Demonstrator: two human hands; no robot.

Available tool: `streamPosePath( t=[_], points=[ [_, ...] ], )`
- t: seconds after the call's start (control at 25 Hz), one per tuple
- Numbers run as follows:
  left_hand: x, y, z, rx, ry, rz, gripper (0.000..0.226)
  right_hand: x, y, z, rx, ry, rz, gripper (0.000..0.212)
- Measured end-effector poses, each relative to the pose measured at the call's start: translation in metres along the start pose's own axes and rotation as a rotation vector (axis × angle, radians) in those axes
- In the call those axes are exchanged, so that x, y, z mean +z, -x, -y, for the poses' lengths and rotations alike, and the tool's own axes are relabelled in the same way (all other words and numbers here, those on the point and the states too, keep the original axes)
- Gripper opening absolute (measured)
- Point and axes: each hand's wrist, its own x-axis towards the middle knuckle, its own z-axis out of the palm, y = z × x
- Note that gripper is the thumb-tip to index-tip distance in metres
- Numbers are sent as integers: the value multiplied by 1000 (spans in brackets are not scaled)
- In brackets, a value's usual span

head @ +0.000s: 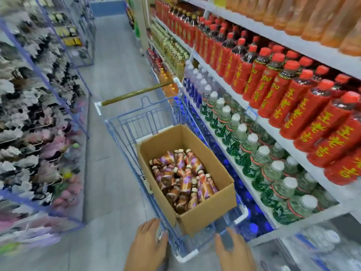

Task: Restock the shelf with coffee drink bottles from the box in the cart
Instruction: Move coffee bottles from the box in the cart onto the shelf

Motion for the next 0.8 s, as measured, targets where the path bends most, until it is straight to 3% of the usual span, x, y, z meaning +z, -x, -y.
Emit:
streamPosePath(
  t=[0.2, 0.36, 0.56, 0.8],
  points=[
    [-13, -158, 37, 115, 63, 96, 37, 44, -67, 90, 177, 109, -48, 65],
    [0, -264, 35, 132, 30, 225, 30, 65, -131, 147, 214, 149, -24, 50],
    [45, -356, 26, 99, -120, 385, 46, 106, -227, 166, 210, 166, 43, 57],
    [122, -408, 39, -160, -109, 519, 81, 177, -322, 145, 422, 182, 213, 78]
  ],
)
